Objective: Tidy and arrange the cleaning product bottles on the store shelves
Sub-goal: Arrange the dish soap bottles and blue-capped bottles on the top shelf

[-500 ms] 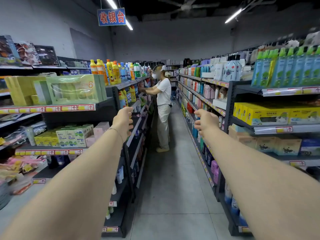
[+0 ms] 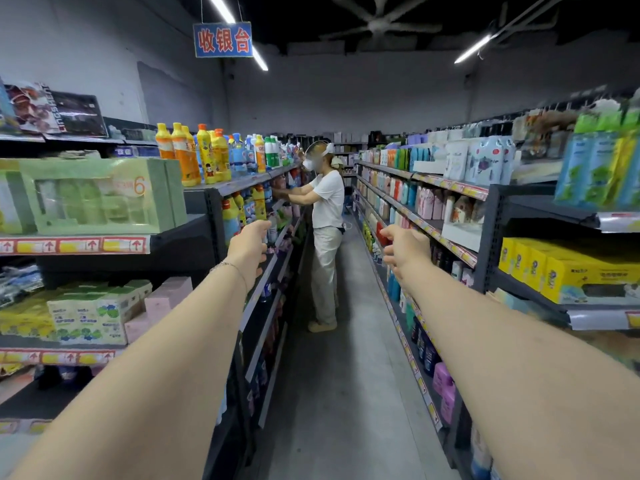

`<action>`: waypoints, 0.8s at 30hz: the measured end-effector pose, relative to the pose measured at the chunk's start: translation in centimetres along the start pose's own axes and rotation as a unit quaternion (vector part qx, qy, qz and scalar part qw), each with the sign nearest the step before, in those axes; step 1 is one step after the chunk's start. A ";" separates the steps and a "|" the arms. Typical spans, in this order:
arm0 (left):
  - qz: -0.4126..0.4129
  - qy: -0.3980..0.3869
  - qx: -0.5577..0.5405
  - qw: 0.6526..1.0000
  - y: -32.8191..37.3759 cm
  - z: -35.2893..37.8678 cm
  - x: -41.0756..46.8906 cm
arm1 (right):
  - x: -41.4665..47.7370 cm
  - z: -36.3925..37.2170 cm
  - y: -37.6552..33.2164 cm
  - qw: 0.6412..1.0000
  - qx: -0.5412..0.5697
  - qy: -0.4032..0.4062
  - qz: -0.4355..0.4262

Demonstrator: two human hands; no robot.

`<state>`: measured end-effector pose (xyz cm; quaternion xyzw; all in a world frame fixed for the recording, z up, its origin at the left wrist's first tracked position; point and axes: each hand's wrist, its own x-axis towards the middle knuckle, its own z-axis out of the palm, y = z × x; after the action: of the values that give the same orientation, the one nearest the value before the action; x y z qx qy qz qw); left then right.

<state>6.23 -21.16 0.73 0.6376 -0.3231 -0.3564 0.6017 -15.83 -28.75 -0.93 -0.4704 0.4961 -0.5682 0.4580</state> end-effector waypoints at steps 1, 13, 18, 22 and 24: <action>0.005 0.005 0.002 1.000 0.4 0.5 2.0 | 1.6 1.1 -0.3 1.000 0.000 -0.002 -0.005; 0.164 -0.013 0.429 0.888 0.7 6.6 18.2 | 16.8 8.9 2.2 0.833 -0.499 -0.080 -0.226; 0.176 -0.003 0.518 0.837 0.4 9.8 24.6 | 24.1 11.2 3.7 0.787 -0.557 -0.098 -0.246; 0.183 0.004 0.560 0.808 1.3 13.1 30.7 | 31.4 12.6 4.1 0.781 -0.557 -0.110 -0.260; 0.178 0.004 0.558 0.810 2.2 15.2 34.1 | 35.7 13.3 4.0 0.779 -0.557 -0.114 -0.265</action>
<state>11.75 -58.09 0.36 0.7967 -0.5716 0.0014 0.1964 -7.36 -66.16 -1.13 -0.8178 0.5259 -0.2337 0.0006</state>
